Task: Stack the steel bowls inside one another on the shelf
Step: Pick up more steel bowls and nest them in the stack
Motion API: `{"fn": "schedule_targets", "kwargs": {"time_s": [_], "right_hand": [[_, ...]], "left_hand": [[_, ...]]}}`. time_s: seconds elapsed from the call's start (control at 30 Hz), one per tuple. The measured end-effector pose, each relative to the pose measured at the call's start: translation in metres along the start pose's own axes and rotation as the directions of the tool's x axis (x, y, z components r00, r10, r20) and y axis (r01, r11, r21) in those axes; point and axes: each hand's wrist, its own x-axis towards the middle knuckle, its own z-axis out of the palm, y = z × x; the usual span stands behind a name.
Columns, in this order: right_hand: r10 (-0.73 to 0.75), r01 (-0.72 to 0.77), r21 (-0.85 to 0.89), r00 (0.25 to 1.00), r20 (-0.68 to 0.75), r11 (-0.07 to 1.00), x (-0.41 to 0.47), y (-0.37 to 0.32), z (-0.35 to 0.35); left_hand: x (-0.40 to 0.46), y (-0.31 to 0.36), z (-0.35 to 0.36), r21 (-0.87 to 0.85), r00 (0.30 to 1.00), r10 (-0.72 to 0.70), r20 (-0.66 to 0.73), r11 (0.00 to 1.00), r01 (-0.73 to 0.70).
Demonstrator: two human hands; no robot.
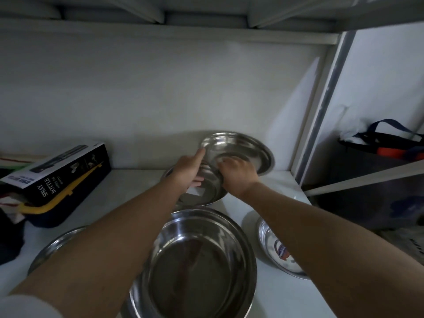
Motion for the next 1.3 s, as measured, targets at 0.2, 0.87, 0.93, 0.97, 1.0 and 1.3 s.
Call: {"fn": "schedule_targets", "kwargs": {"time_s": [0.2, 0.87, 0.93, 0.97, 1.0, 1.3], "right_hand": [[-0.218, 0.217, 0.009, 0.976, 0.014, 0.976, 0.015, -0.044, -0.019], [0.546, -0.756, 0.516, 0.651, 0.527, 0.403, 0.028, 0.003, 0.048], [0.531, -0.76, 0.499, 0.648, 0.545, 0.416, 0.027, 0.002, 0.057], [0.531, -0.763, 0.489, 0.646, 0.549, 0.423, 0.026, 0.002, 0.061], [0.533, -0.767, 0.475, 0.642, 0.551, 0.432, 0.025, 0.001, 0.064], [0.536, -0.748, 0.442, 0.663, 0.522, 0.495, 0.021, 0.002, 0.07]], "left_hand": [[0.009, -0.003, -0.035, -0.181, 0.976, 0.014, -0.215, 0.982, -0.054], [0.041, -0.05, -0.056, 0.133, 0.95, -0.111, -0.293, 0.979, 0.156], [0.045, -0.059, -0.06, 0.382, 0.938, -0.028, -0.347, 0.909, 0.168], [0.046, -0.062, -0.061, 0.471, 0.932, 0.001, -0.364, 0.863, 0.183], [0.046, -0.065, -0.062, 0.525, 0.927, 0.015, -0.375, 0.827, 0.2], [0.046, -0.077, -0.06, 0.504, 0.953, -0.03, -0.303, 0.844, 0.186]]}}
